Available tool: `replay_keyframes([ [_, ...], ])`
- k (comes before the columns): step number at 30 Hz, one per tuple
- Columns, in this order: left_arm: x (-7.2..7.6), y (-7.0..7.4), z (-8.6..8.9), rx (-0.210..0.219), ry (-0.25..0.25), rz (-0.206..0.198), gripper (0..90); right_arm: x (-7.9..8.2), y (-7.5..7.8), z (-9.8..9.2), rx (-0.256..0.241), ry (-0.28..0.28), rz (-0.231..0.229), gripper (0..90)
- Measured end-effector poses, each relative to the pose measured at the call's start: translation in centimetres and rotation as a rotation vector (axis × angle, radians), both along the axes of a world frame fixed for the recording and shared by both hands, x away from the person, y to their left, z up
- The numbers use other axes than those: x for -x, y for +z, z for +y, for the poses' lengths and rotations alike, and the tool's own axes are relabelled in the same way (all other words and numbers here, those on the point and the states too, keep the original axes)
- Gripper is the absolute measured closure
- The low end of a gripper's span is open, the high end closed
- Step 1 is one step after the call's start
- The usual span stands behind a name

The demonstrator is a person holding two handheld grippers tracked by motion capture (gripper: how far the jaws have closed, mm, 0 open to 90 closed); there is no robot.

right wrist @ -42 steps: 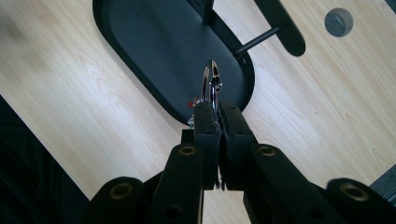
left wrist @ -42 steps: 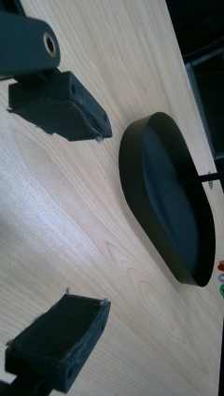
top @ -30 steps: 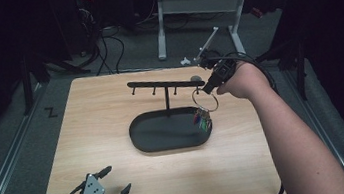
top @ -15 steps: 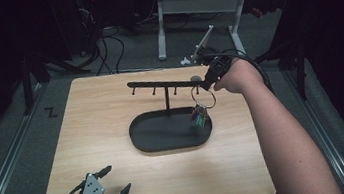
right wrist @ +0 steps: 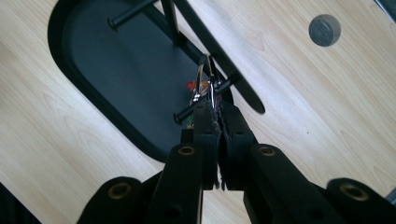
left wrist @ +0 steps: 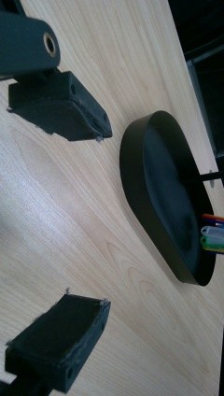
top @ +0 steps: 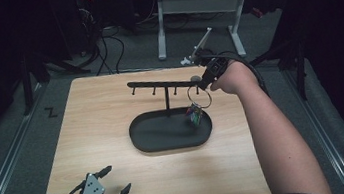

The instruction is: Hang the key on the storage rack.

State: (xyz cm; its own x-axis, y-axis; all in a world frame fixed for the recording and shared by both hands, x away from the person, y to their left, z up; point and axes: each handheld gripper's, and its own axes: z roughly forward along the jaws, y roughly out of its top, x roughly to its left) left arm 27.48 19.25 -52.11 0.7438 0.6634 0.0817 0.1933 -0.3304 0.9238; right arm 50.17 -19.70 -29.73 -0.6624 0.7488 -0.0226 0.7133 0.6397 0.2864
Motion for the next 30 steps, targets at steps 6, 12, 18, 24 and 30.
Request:
replay_keyframes([
  [6, 0.0, 0.0, 0.1, 0.006, 0.004, -0.003, 15.0, 0.1, 0.4, 0.1, -0.011, 0.006, -0.038, 89.0],
  [12, 0.0, 0.0, -0.1, 0.003, -0.001, -0.005, 15.0, 0.6, 0.8, 0.0, -0.015, -0.005, -0.045, 87.3],
  [18, -0.1, 0.0, -0.1, 0.002, -0.001, 0.003, 15.0, 1.4, 0.7, -0.2, -0.009, -0.011, -0.068, 76.1],
  [24, 0.0, -0.1, -0.3, -0.001, -0.005, -0.003, 15.0, 2.2, -0.3, -0.3, -0.008, -0.026, -0.076, 62.8],
  [30, 0.0, -0.1, -0.3, -0.001, -0.001, 0.0, 15.0, 3.1, -2.0, -0.5, -0.025, -0.039, -0.102, 50.6],
])
